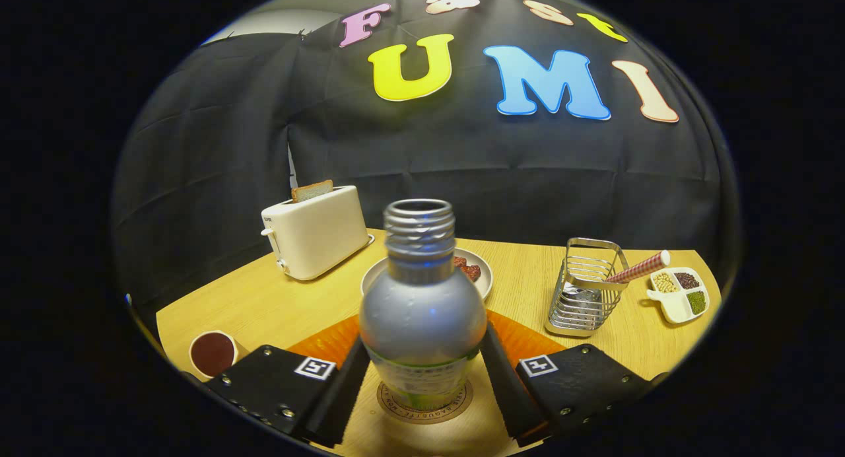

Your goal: Take the bottle from table, then pour the juice into the cup, finally place the bottle on the coaster

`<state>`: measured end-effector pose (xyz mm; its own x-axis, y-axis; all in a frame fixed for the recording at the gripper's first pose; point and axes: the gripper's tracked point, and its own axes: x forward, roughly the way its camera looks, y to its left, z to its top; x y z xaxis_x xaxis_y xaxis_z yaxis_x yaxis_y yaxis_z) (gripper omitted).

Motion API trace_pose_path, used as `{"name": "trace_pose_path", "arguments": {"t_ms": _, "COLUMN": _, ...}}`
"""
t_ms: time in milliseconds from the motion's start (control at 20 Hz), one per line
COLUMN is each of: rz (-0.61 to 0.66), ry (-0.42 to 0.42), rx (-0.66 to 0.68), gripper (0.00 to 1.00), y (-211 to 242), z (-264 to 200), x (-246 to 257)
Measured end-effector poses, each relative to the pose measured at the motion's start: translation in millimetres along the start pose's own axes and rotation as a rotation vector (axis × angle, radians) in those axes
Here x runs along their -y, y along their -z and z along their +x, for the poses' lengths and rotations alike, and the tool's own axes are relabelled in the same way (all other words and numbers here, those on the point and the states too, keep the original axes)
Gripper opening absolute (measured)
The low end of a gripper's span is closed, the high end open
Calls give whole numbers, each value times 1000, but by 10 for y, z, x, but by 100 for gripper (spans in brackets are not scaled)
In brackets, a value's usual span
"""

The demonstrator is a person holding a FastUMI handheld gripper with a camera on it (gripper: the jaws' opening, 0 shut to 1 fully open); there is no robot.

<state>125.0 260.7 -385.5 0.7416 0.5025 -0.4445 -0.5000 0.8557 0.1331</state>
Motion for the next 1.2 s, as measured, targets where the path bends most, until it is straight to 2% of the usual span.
{"name": "trace_pose_path", "arguments": {"t_ms": 50, "rz": -4, "ry": 1, "rx": 7, "gripper": 95, "y": -22, "z": 8, "x": 1}}
{"name": "trace_pose_path", "arguments": {"t_ms": 100, "rz": -9, "ry": 1, "rx": 17, "gripper": 99, "y": -69, "z": -7, "x": -17}}
{"name": "trace_pose_path", "arguments": {"t_ms": 350, "rz": -16, "ry": 13, "rx": 75, "gripper": 100, "y": -338, "z": -182, "x": -93}}
{"name": "trace_pose_path", "arguments": {"t_ms": 600, "rz": -7, "ry": 93, "rx": 198, "gripper": 99, "y": -997, "z": -629, "x": -54}}
{"name": "trace_pose_path", "arguments": {"t_ms": 750, "rz": -9, "ry": 174, "rx": 274, "gripper": 99, "y": -1485, "z": -1006, "x": 96}}
{"name": "trace_pose_path", "arguments": {"t_ms": 1050, "rz": -10, "ry": 387, "rx": 327, "gripper": 99, "y": -2346, "z": -1981, "x": 515}}
{"name": "trace_pose_path", "arguments": {"t_ms": 1200, "rz": -24, "ry": 453, "rx": 372, "gripper": 99, "y": -2790, "z": -2496, "x": 662}}
